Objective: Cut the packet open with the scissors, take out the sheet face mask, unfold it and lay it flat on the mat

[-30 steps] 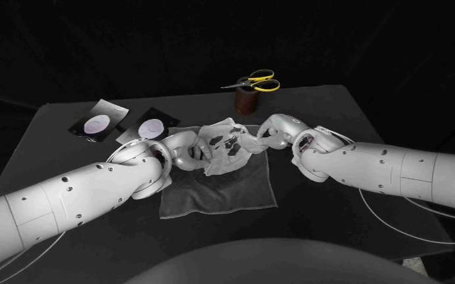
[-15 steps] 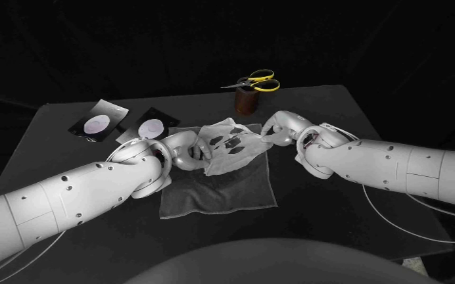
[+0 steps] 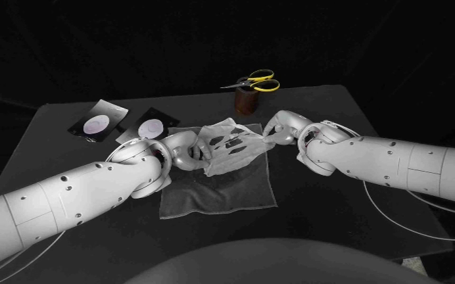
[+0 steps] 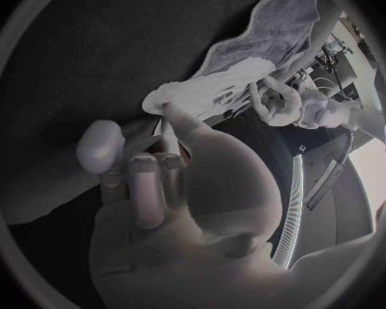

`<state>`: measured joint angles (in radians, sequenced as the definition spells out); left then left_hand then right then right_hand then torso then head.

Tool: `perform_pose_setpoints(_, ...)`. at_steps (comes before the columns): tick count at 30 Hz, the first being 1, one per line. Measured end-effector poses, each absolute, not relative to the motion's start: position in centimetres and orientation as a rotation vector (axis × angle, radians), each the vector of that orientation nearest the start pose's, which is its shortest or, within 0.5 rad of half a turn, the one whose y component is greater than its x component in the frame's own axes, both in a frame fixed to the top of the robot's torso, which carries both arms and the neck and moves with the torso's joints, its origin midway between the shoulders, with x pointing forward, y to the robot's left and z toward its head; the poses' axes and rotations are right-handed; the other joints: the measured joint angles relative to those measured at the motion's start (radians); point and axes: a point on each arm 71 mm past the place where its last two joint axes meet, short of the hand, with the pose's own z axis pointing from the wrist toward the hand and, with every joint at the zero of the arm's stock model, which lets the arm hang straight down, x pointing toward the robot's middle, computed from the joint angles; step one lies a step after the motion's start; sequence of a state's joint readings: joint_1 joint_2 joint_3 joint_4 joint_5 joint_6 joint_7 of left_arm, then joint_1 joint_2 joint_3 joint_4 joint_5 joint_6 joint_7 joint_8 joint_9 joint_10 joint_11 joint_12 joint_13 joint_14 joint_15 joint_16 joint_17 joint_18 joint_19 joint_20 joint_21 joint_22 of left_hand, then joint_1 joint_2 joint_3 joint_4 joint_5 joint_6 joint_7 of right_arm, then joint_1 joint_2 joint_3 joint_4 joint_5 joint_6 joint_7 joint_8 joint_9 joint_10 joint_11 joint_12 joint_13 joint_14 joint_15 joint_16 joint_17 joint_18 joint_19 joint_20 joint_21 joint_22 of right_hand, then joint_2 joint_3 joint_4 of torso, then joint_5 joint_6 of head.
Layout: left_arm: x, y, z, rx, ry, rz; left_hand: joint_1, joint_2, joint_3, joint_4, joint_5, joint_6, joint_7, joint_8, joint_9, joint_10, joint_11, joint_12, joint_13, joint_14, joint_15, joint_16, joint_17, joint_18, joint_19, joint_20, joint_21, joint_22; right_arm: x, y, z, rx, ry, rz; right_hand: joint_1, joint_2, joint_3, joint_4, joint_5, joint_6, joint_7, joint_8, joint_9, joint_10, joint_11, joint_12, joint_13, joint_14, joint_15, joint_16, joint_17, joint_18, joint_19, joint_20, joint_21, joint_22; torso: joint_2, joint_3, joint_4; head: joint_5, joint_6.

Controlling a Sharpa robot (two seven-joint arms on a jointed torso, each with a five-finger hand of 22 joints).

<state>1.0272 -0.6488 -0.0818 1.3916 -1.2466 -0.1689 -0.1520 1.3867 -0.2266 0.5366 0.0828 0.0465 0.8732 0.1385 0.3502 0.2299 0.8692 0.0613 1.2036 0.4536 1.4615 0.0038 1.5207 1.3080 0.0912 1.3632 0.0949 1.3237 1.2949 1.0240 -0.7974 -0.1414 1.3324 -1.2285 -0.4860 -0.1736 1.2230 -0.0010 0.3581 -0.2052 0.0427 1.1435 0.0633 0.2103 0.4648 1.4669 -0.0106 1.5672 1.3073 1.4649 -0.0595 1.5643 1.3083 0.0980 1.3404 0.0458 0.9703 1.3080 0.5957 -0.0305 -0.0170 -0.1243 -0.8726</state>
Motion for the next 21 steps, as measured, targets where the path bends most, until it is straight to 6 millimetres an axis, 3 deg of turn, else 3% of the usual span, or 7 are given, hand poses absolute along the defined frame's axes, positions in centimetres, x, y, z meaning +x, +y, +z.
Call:
perform_pose_setpoints(3,45.23,13.91,-30.14,-0.012,2.084,-0.771,0.000,0.000,0.000,0.000,0.000,-0.001,-0.001,0.000,0.000,0.000,0.000,0.000,0.001,0.000,0.000,0.000,0.000,0.000,0.000,0.000,0.000,0.000,46.24,-25.12,-31.32,0.262,1.863,0.487,-0.048,-0.037,-0.031,0.010,0.000,-0.065,0.029,-0.042,-0.016,-0.001,0.020,0.000,0.000,0.005,0.006,0.001,0.000,0.000,-0.014,0.008,-0.030,0.000,0.000,-0.0001,0.0000,0.000,0.000)
perform_pose_setpoints(5,45.24,13.92,-30.15,-0.012,2.083,-0.772,0.000,0.000,0.000,0.000,0.000,-0.002,-0.001,0.000,-0.001,0.000,0.000,0.000,0.001,0.000,0.000,0.000,0.000,0.000,0.000,0.000,0.000,0.000,46.22,-25.10,-31.37,0.266,1.870,0.490,-0.072,-0.061,-0.054,0.014,0.000,-0.112,0.051,-0.068,-0.021,-0.002,0.042,-0.001,0.000,0.003,0.026,0.003,0.000,0.000,-0.026,0.020,-0.050,0.000,0.000,-0.0001,0.0000,0.000,0.000)
perform_pose_setpoints(7,45.23,13.92,-30.16,-0.012,2.082,-0.774,0.000,0.000,0.000,0.000,0.000,-0.005,0.003,-0.002,-0.002,0.000,0.000,0.000,0.002,0.000,0.000,0.000,0.000,0.000,0.000,0.000,0.000,0.000,46.23,-25.06,-31.34,0.270,1.876,0.494,-0.086,-0.076,-0.079,0.017,0.000,-0.132,0.046,-0.093,-0.032,-0.002,0.059,-0.015,0.000,0.001,0.042,0.003,0.000,0.000,-0.036,0.030,-0.070,0.000,0.000,-0.0002,-0.0001,0.000,0.000)
perform_pose_setpoints(9,45.22,13.94,-30.17,-0.012,2.080,-0.776,0.000,0.000,-0.003,0.003,0.000,-0.006,0.003,-0.006,-0.002,0.000,0.000,0.004,0.003,0.000,0.000,0.000,0.000,0.000,0.000,0.000,0.000,-0.001,46.22,-25.05,-31.31,0.273,1.879,0.498,-0.094,-0.084,-0.103,0.022,0.000,-0.157,0.051,-0.111,-0.048,-0.001,0.067,-0.029,0.001,0.001,0.045,0.003,-0.001,0.011,-0.045,0.039,-0.087,0.000,0.000,-0.0002,-0.0001,0.001,0.000)
perform_pose_setpoints(13,45.14,14.01,-30.24,-0.017,2.070,-0.791,-0.002,-0.002,-0.003,0.003,0.000,-0.006,0.003,-0.010,-0.006,-0.004,0.001,0.004,0.004,0.000,0.000,0.000,0.000,0.000,-0.004,0.001,-0.012,-0.016,46.15,-25.02,-31.28,0.283,1.879,0.510,-0.100,-0.090,-0.133,0.033,0.000,-0.200,0.086,-0.120,-0.055,0.000,0.068,-0.032,0.001,0.000,0.051,0.003,-0.001,0.017,-0.050,0.044,-0.089,0.000,0.000,-0.0001,-0.0001,0.003,0.000)
perform_pose_setpoints(18,44.98,14.34,-30.29,-0.036,2.037,-0.841,-0.007,-0.007,-0.005,0.005,0.000,-0.011,0.008,-0.014,-0.014,-0.049,0.005,-0.024,-0.005,-0.033,-0.002,-0.036,-0.030,0.001,-0.075,0.003,-0.089,-0.095,45.96,-25.32,-31.18,0.308,1.861,0.525,-0.104,-0.086,-0.146,0.038,0.000,-0.208,0.090,-0.121,-0.053,0.000,0.068,-0.033,0.001,0.000,0.051,0.003,-0.001,0.017,-0.047,0.046,-0.089,-0.001,0.000,0.0003,-0.0003,0.004,0.000)
perform_pose_setpoints(21,44.98,14.50,-29.90,-0.051,2.003,-0.889,-0.007,-0.007,-0.005,0.005,0.000,-0.012,0.009,-0.009,-0.012,-0.053,0.006,-0.032,-0.012,-0.061,0.000,-0.055,-0.078,0.018,-0.105,0.006,-0.125,-0.130,45.82,-25.58,-30.97,0.324,1.844,0.534,-0.104,-0.086,-0.149,0.041,0.000,-0.208,0.091,-0.118,-0.050,0.000,0.068,-0.037,0.001,0.000,0.051,0.003,-0.001,0.017,-0.047,0.046,-0.094,-0.001,0.000,0.0005,-0.0006,0.004,0.000)
